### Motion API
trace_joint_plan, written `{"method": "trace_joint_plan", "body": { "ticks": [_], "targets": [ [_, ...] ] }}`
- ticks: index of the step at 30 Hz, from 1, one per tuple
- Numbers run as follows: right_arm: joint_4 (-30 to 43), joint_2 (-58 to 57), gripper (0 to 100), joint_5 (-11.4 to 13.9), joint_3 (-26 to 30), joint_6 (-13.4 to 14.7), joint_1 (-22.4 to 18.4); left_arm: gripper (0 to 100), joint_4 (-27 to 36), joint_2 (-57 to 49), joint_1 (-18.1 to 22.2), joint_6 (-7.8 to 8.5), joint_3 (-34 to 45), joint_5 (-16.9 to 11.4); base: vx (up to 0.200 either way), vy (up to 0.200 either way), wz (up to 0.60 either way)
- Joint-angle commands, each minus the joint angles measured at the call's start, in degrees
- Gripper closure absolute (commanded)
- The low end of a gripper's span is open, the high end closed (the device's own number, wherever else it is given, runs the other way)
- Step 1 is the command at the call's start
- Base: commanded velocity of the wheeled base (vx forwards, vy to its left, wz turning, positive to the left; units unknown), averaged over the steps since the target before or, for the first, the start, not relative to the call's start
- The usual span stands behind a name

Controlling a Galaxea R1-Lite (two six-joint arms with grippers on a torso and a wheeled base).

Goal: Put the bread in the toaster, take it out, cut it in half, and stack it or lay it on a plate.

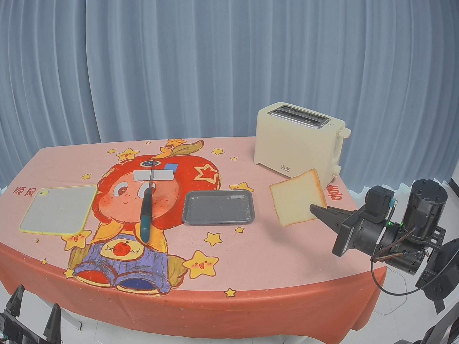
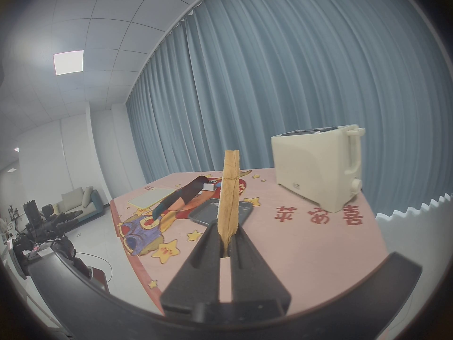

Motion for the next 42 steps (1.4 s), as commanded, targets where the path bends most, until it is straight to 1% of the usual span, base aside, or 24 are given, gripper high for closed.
{"method": "trace_joint_plan", "body": {
  "ticks": [1, 6, 8, 13, 18, 34, 42],
  "targets": [
    [-0.48, -0.44, 100, 0.06, 0.02, -0.18, -0.15, 0, 0.02, -0.93, 0.0, -0.03, 1.01, -0.02, 0.0, 0.0, 0.0],
    [-3.73, -0.09, 100, 0.06, 0.64, -0.97, -0.59, 0, 0.02, -0.93, 0.0, -0.03, 1.01, -0.02, 0.0, 0.0, 0.0],
    [-4.88, -0.09, 100, 0.06, 0.72, -1.94, -1.47, 0, 0.02, -0.93, 0.0, -0.03, 1.01, -0.02, 0.0, 0.0, 0.0],
    [-5.32, -0.71, 100, 0.33, 0.64, -3.34, -3.31, 0, 0.02, -0.93, 0.0, -0.03, 1.01, -0.02, 0.0, 0.0, 0.0],
    [-5.32, -1.76, 100, 0.77, 0.55, -4.49, -3.49, 0, 0.02, -0.93, 0.0, -0.03, 1.01, -0.02, 0.0, 0.0, 0.0],
    [-5.32, -3.08, 100, 0.77, 0.11, -4.66, -5.95, 0, 0.02, -0.93, 0.0, -0.03, 1.01, -0.02, 0.0, 0.0, 0.0],
    [-5.32, -3.78, 100, 0.85, 0.28, -6.77, -7.36, 0, 0.02, -0.93, 0.0, -0.03, 1.01, -0.02, 0.0, 0.0, 0.0]
  ]
}}
